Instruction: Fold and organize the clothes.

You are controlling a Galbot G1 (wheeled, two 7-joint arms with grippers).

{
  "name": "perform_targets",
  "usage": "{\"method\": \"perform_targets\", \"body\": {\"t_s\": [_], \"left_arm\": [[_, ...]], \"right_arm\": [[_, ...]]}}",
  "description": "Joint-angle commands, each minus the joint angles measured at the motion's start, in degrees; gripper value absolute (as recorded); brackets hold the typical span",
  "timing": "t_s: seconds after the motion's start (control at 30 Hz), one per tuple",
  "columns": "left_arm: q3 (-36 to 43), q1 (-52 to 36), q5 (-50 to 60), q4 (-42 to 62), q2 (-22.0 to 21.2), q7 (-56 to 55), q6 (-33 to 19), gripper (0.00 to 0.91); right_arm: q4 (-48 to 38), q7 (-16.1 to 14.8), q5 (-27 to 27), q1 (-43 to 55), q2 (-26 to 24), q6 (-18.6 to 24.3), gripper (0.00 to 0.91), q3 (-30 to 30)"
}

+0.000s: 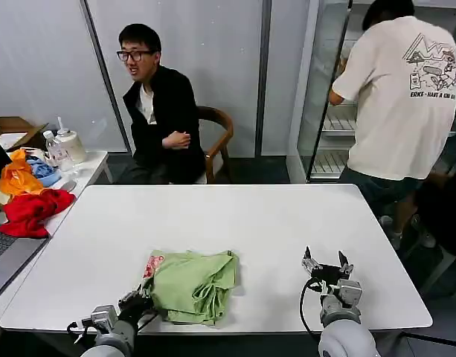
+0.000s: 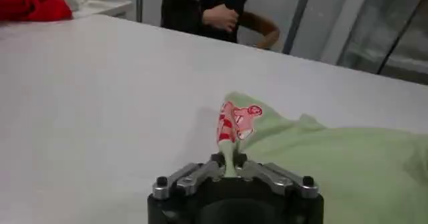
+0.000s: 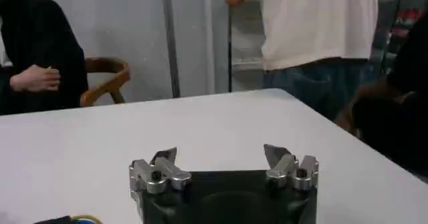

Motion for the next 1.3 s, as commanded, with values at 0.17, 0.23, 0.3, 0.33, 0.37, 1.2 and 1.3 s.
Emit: {"method": "perform_targets", "body": {"t_s": [0.17, 0.23, 0.3, 0.33, 0.37, 1.2, 1.3], "left_arm": [[-4.99, -3.96, 0.64, 2.21, 4.85, -0.60, -0.36, 0.010], [-6.03, -4.74, 0.74, 2.37, 6.56, -0.71, -0.32, 0.010], [-7.10, -5.33, 0.87, 2.73, 8.19, -0.73, -0.33, 0.010], [-7.51, -5.65, 0.85, 2.93, 9.23, -0.70, -0.34, 0.010], [-8.11, -5.99, 0.84, 3.08, 10.32, -0.70, -0.34, 0.010], [-10.49, -16.82, -0.72, 12.89, 33.75, 0.58, -1.07, 0.010], [-10.00, -18.19, -0.74, 12.51, 35.61, 0.59, -0.80, 0.010]], "right_arm": [[-0.26, -0.06, 0.03, -0.01, 0.09, 0.10, 0.907, -0.11], [-0.40, -0.08, 0.03, -0.01, 0.12, 0.22, 0.907, -0.16], [-0.54, -0.10, 0.03, 0.00, 0.18, 0.28, 0.907, -0.25], [-0.64, -0.11, 0.02, 0.00, 0.18, 0.44, 0.907, -0.29], [-0.70, -0.10, 0.02, 0.02, 0.22, 0.47, 0.907, -0.30], [-0.75, -0.25, 0.22, 0.26, 0.44, 1.28, 0.907, -0.28], [-0.77, -0.27, 0.29, 0.25, 0.41, 1.30, 0.907, -0.19]]}}
